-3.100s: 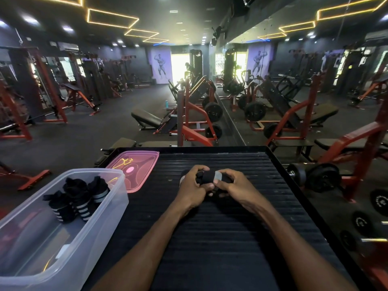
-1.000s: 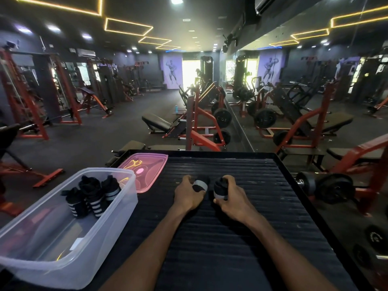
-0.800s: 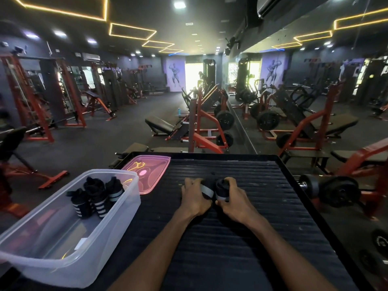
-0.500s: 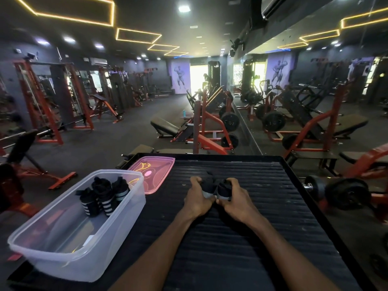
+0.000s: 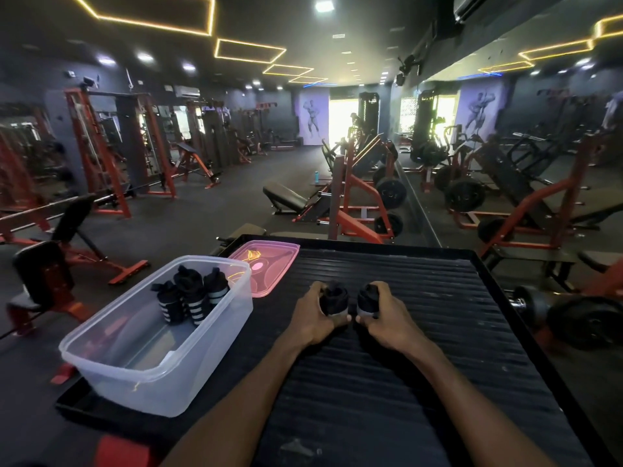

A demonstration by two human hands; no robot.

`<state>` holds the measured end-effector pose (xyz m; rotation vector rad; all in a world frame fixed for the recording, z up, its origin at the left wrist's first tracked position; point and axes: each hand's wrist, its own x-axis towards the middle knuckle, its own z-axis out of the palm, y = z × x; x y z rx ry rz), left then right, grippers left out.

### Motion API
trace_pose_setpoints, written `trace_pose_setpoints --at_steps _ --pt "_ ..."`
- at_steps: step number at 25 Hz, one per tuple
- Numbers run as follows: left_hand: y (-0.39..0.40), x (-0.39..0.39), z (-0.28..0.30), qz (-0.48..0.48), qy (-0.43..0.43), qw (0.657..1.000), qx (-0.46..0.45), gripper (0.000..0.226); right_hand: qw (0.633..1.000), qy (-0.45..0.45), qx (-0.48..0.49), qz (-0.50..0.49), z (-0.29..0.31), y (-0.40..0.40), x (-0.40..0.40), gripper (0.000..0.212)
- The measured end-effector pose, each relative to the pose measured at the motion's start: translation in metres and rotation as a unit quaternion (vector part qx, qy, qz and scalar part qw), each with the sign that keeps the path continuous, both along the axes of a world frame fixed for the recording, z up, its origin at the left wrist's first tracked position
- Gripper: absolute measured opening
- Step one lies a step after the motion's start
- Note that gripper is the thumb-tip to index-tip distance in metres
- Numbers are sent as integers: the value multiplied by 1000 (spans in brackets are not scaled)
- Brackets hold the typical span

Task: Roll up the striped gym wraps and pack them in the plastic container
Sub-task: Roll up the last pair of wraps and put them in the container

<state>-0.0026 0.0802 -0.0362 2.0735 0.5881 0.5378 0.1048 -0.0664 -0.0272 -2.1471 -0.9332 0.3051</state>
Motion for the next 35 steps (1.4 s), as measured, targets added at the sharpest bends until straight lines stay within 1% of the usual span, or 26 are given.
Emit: trace_pose_setpoints --at_steps 2,3,4,5,7,9,10,12,14,15,17,19,22,24,25,26,28,30,31,33,35 --pt "-1 -3 -1 4 -4 1000 -19 55 1000 8 14 -18 4 0 -2 76" --pt "-1 -3 -2 0 -2 1000 -29 57 999 -14 21 -39 6 1 -3 84" --pt "-1 -4 -4 -7 0 999 -37 60 996 -50 29 -63 10 1 -4 85" --pt "-1 -6 -6 -13 5 999 -40 64 991 -99 51 -81 15 1 -6 79" --pt "1 -11 -7 -18 15 999 -44 68 963 -212 137 -92 22 0 -13 57" --pt "2 -16 -4 -16 18 999 -38 66 931 -284 224 -58 29 2 -23 38" --pt "1 -19 -2 -10 15 999 -29 61 923 -300 238 -22 30 5 -28 35" --pt "-1 -26 3 11 -5 1000 -11 46 924 -316 209 53 30 14 -43 38" --pt "-2 -33 11 29 -27 999 -8 36 930 -332 133 90 26 25 -54 47" --pt "0 -38 16 30 -39 999 -9 35 937 -324 93 94 26 31 -57 54" --pt "6 -49 25 20 -51 998 -11 40 960 -253 46 107 32 39 -65 63" --pt "14 -61 35 4 -46 999 -10 46 976 -171 63 118 47 47 -72 64" --pt "25 -79 61 0 -21 1000 -7 43 987 -86 105 89 70 60 -77 60" --pt "37 -95 86 4 -46 998 -40 40 989 5 132 66 85 75 -83 53" --pt "45 -105 97 12 -65 996 -58 38 985 58 147 69 91 84 -87 44" --pt "55 -115 109 26 -84 994 -70 36 977 110 160 83 97 93 -92 34" --pt "78 -139 126 76 -131 985 -84 30 959 175 183 123 109 110 -106 20" --pt "104 -158 135 130 -152 978 -63 19 949 185 197 160 122 124 -122 21" --pt "116 -170 137 159 -142 977 -34 15 950 170 189 182 128 134 -134 25" --pt "138 -191 137 217 -91 971 27 15 955 128 149 222 134 154 -156 33" --pt "155 -210 135 240 -25 965 102 16 960 75 107 246 131 178 -173 39"
